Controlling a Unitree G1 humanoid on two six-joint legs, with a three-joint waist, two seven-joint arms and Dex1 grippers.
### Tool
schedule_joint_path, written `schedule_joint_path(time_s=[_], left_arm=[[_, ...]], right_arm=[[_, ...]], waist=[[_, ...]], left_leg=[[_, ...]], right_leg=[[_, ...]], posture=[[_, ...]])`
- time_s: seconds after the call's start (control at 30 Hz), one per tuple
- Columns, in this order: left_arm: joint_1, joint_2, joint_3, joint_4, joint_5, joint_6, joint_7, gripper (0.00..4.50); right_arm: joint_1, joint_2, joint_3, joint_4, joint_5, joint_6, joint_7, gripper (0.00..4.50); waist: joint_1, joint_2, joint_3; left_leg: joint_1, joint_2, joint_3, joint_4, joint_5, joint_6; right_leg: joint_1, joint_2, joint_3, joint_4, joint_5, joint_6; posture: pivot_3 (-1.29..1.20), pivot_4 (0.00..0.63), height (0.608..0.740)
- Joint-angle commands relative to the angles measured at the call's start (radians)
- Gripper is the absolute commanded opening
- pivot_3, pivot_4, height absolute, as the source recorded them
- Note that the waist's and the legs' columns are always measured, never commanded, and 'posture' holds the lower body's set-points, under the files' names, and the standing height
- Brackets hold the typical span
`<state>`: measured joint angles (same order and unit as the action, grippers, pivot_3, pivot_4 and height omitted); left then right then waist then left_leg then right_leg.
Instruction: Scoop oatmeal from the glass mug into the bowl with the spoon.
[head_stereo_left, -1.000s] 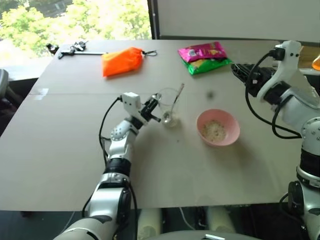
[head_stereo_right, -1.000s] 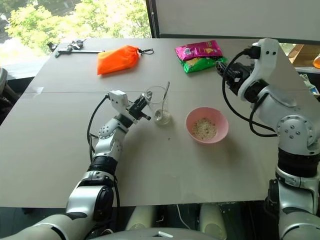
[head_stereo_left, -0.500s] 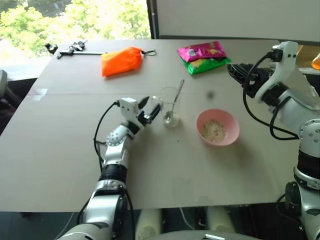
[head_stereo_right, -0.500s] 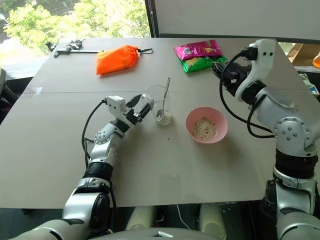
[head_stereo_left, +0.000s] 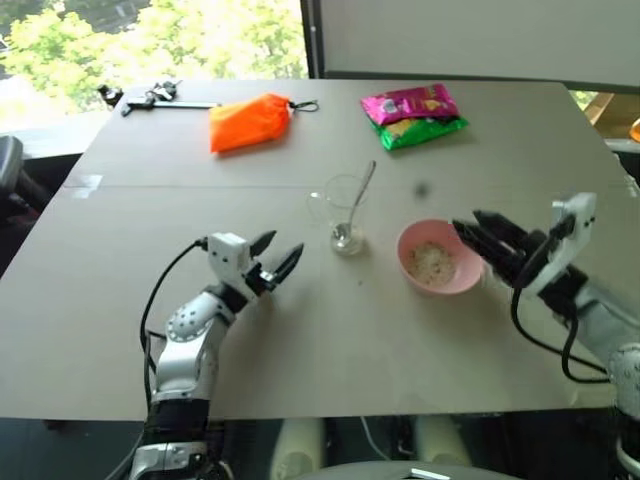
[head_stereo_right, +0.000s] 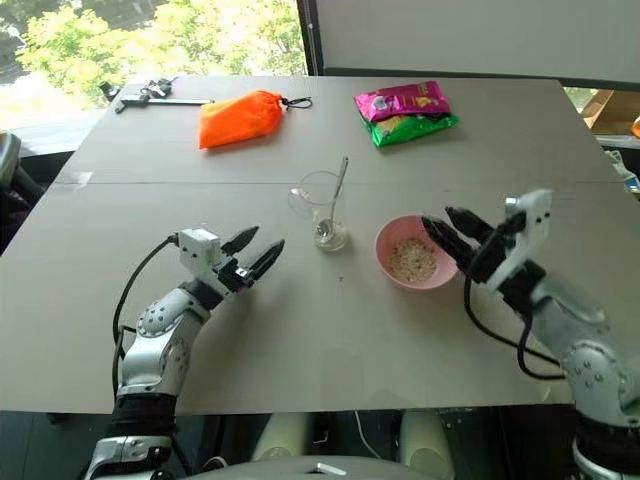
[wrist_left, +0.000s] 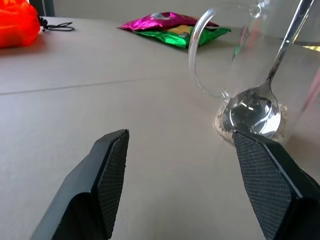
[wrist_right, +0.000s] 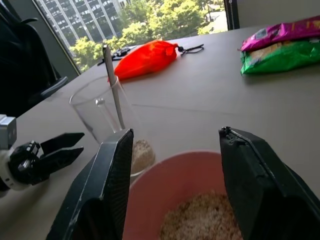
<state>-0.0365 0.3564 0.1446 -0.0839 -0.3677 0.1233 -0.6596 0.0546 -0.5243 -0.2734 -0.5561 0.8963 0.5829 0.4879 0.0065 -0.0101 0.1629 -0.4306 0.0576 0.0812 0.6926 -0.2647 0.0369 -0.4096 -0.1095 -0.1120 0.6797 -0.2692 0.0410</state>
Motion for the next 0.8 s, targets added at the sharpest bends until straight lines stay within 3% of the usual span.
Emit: schedule_joint_path(time_s=[0.03, 0.23, 0.33, 0.37, 0.4, 0.8], left_arm=[[0.105, 0.021, -0.014, -0.197, -0.056, 0.072, -0.004, 3.44], [0.318, 0.032, -0.079, -0.206, 0.038, -0.023, -0.034, 3.44], [0.369, 0.023, -0.091, -0.198, 0.035, -0.075, -0.051, 4.2], [0.38, 0.019, -0.092, -0.198, 0.05, -0.096, -0.039, 4.5], [0.387, 0.015, -0.093, -0.195, 0.065, -0.116, -0.027, 4.5], [0.407, 0.023, -0.114, -0.173, 0.175, -0.211, 0.033, 4.5]], right_arm=[[0.098, -0.01, -0.051, 0.034, -0.085, -0.169, 0.181, 2.73], [0.312, -0.091, 0.036, 0.208, -0.316, -0.418, 0.466, 2.73], [0.316, -0.077, 0.055, 0.283, -0.356, -0.477, 0.496, 3.49], [0.306, -0.07, 0.059, 0.305, -0.37, -0.498, 0.498, 3.95], [0.298, -0.065, 0.06, 0.321, -0.38, -0.514, 0.5, 4.46], [0.253, -0.046, 0.061, 0.423, -0.42, -0.567, 0.492, 4.46]], waist=[[-0.001, 0.0, 0.0], [0.006, 0.005, -0.002], [0.004, 0.013, -0.007], [0.004, 0.013, -0.007], [0.004, 0.014, -0.007], [0.008, 0.014, -0.008]], left_leg=[[0.001, 0.0, 0.0, 0.0, 0.0, 0.0], [0.014, 0.0, 0.0, -0.002, -0.003, 0.005], [0.017, 0.002, 0.0, -0.002, -0.003, 0.005], [0.017, 0.003, 0.001, -0.002, -0.003, 0.005], [0.017, 0.003, 0.002, -0.002, -0.003, 0.005], [0.016, 0.003, 0.002, -0.003, -0.003, 0.005]], right_leg=[[0.0, 0.0, 0.0, 0.0, 0.0, 0.0], [0.009, 0.001, 0.001, -0.001, -0.001, 0.0], [0.012, 0.001, 0.001, -0.001, -0.005, 0.0], [0.012, 0.001, 0.002, -0.001, -0.005, 0.0], [0.012, 0.001, 0.002, -0.001, -0.005, 0.0], [0.012, 0.001, 0.003, -0.001, -0.002, -0.001]], posture=[[0.0, 0.15, 0.696], [0.0, 0.15, 0.696], [0.0, 0.15, 0.696], [0.0, 0.15, 0.696], [0.0, 0.15, 0.696], [0.0, 0.15, 0.696]])
